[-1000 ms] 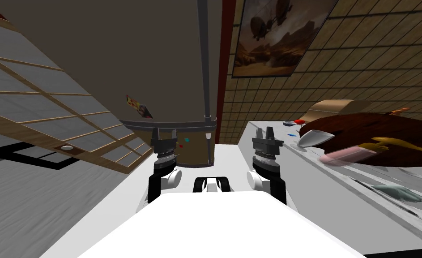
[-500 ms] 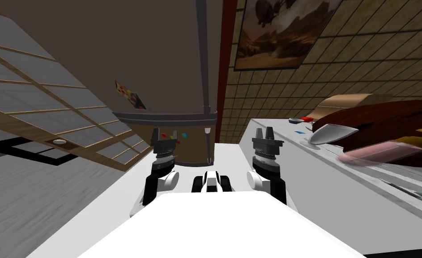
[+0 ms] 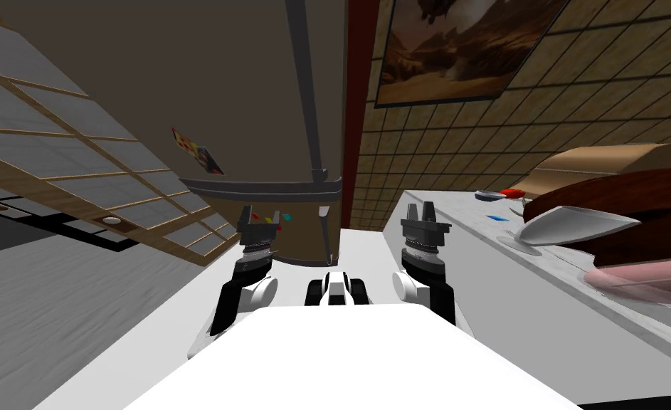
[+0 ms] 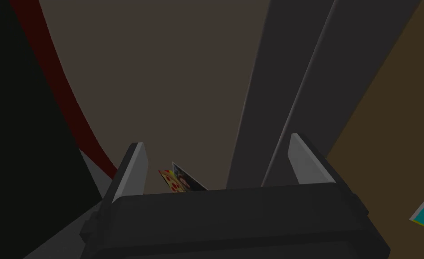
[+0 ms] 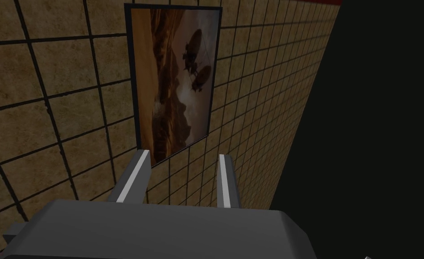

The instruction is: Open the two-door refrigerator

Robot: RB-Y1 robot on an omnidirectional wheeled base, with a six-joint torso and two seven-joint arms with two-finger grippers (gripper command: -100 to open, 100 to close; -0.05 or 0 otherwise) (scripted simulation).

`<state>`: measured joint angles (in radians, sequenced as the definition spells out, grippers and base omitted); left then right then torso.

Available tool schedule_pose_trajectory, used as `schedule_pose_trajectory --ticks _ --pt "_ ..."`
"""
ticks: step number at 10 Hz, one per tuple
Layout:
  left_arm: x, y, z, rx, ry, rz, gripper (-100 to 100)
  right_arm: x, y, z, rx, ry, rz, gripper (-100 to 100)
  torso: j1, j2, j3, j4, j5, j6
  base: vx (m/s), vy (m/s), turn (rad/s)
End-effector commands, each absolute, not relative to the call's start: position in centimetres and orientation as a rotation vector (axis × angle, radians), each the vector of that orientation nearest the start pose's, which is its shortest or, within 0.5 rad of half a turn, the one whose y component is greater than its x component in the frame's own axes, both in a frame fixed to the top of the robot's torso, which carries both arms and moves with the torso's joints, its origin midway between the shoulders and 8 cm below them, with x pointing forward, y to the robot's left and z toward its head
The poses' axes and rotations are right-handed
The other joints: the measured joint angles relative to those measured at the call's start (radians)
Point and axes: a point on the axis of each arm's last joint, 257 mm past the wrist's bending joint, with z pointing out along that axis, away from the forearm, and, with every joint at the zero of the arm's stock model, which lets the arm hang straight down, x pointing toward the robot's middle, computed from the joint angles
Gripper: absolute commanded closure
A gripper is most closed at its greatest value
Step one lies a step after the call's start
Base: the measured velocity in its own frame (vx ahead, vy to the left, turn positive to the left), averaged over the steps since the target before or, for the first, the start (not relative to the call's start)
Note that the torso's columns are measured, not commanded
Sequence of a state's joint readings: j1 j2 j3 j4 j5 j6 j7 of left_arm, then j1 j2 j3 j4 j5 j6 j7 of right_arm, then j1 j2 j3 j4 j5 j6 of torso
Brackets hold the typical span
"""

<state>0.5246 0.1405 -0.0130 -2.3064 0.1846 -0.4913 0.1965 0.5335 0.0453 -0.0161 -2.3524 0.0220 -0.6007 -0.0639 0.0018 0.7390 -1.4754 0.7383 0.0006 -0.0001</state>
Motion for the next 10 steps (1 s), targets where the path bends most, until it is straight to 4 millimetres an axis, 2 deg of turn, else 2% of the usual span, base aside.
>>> schedule_pose_trajectory --ticks 1,10 --pt "34.2 29.5 1.9 -0.838 0.576 -1.615 -100 30.7 -28.3 6.3 0.574 0.475 1.346 0 -0.001 0.000 0.000 0.000 0.000 0.000 0.073 -0.112 0.091" --pt "34.1 33.7 -1.8 -1.136 0.562 -1.637 -100 30.7 -28.3 6.4 0.574 0.475 1.346 0 -0.002 -0.002 -0.001 -0.001 -0.001 0.000 0.073 -0.152 0.129"
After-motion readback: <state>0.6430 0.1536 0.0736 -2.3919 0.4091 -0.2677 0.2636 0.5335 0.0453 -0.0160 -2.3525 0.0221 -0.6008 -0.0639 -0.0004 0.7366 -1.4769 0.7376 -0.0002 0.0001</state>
